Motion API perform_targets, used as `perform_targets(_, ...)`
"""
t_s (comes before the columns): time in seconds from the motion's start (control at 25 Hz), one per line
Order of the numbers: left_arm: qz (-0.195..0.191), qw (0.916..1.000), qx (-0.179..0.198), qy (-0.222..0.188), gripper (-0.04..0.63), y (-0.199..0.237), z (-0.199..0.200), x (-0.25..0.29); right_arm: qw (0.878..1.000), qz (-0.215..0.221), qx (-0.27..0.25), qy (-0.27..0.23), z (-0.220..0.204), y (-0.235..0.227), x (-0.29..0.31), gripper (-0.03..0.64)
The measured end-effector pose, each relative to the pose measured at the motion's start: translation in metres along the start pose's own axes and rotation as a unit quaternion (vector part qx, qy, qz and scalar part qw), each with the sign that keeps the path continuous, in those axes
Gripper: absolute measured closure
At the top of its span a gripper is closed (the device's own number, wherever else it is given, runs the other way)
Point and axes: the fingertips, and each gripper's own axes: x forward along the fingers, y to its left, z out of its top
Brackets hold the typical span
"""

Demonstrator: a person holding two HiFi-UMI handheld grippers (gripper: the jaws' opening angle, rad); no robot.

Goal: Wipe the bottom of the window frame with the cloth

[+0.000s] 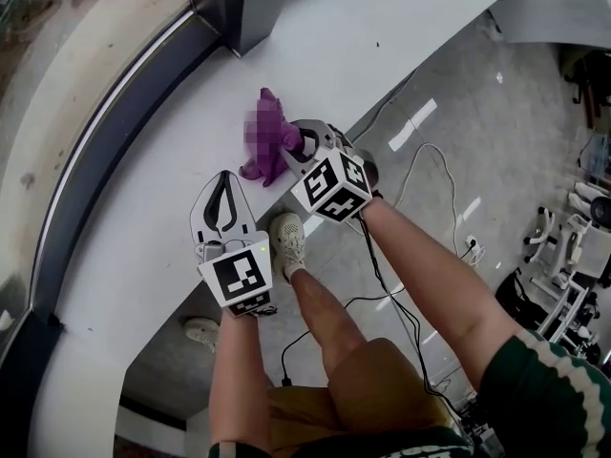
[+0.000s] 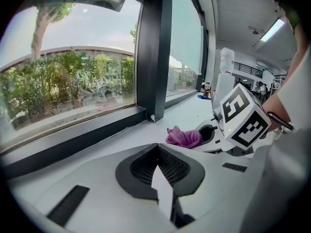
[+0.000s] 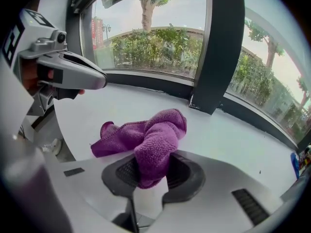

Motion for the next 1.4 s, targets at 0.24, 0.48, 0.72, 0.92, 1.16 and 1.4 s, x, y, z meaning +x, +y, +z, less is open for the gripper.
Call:
perform_targets(0.24, 0.001, 1.0, -0.002, -0.002, 0.588, 0.002, 0.002, -0.004, 1.0, -0.016, 0.005, 0.01, 0.002, 0.001, -0.001, 0.514)
perform_targets(0.48, -0.001, 1.0, -0.008, 0.0, 0.588, 0.005, -0.006, -0.011, 0.999, -0.029, 0.014, -0.001, 0.005, 0.004, -0.001, 0.514)
perform_targets(0.72, 0.012, 0.9999, -0.005, 0.004, 0.588, 0.026, -0.023, -0.031, 0.999, -0.031, 0.007, 0.004, 0.014, 0.025, 0.005, 0.514)
perform_targets(0.92, 0.027, 0.9994, -0.021, -0.004, 0.588, 0.044, -0.029, -0.043, 1.0, -0.013, -0.011, 0.006, 0.027, 0.048, 0.013, 0.514)
perform_targets(1.16, 0.04, 0.9989, -0.021, -0.014, 0.588, 0.066, -0.033, -0.064, 1.0, -0.012, -0.025, 0.002, 0.043, 0.076, 0.02, 0.514)
perform_targets(1.4, 0.063, 0.9972, -0.04, -0.01, 0.588, 0.09, -0.054, -0.087, 0.998, 0.0, -0.056, 0.001, 0.057, 0.109, 0.027, 0.514)
